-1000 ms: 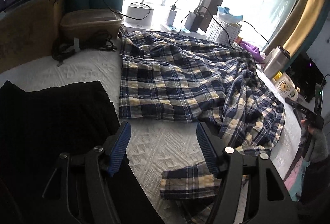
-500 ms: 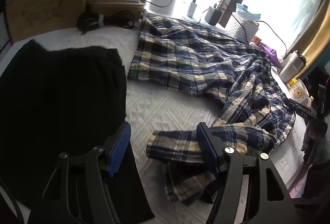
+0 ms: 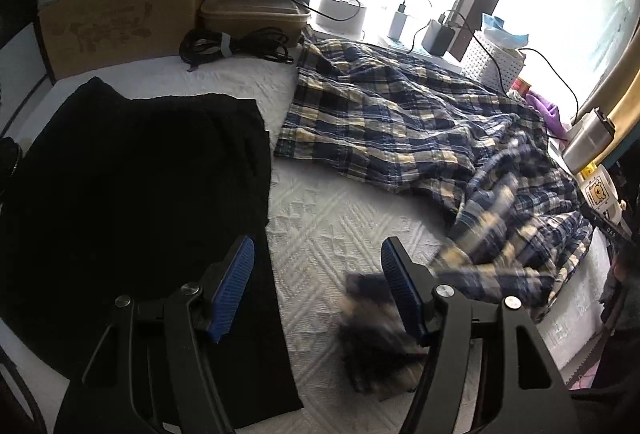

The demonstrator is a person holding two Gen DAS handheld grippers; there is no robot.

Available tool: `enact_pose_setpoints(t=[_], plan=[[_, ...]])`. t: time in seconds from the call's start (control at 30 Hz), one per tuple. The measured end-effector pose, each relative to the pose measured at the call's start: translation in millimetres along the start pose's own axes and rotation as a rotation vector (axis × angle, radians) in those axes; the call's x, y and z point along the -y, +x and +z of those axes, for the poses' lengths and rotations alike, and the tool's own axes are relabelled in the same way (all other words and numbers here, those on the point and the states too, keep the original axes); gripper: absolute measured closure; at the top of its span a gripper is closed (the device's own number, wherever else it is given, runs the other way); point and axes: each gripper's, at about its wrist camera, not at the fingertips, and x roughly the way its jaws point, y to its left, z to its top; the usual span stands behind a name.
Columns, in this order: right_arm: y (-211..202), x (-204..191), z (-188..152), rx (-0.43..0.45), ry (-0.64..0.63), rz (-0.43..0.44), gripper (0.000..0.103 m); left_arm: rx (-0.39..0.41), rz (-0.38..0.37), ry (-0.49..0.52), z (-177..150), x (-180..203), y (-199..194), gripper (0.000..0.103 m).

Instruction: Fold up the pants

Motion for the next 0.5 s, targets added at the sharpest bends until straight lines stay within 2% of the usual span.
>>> enact_pose_setpoints(t=[0.1, 0.23, 0.3, 0.43, 0.5], plan=[[5, 12, -5, -0.011, 0.047, -0.012, 0.096, 0.000, -0.007, -0.015, 0, -7, -3, 0.037], [-5, 8, -8, 0.007, 0.074, -0.025, 0.096, -0.032, -0.042, -0.004, -8, -10, -2, 0.036], [-10, 6, -9, 0.011, 0.067, -0.046, 0.094, -0.040, -0.059, 0.002, -12, -9, 0, 0.031], [-26, 0, -10, 0.027, 0.075, -0.083, 0.089, -0.053, -0.136, 0.022, -19, 3, 2, 0.028], [-39, -7, -11, 0.054, 0.074, -0.082, 0.082, -0.065, -0.163, 0.035, -24, 8, 2, 0.028]])
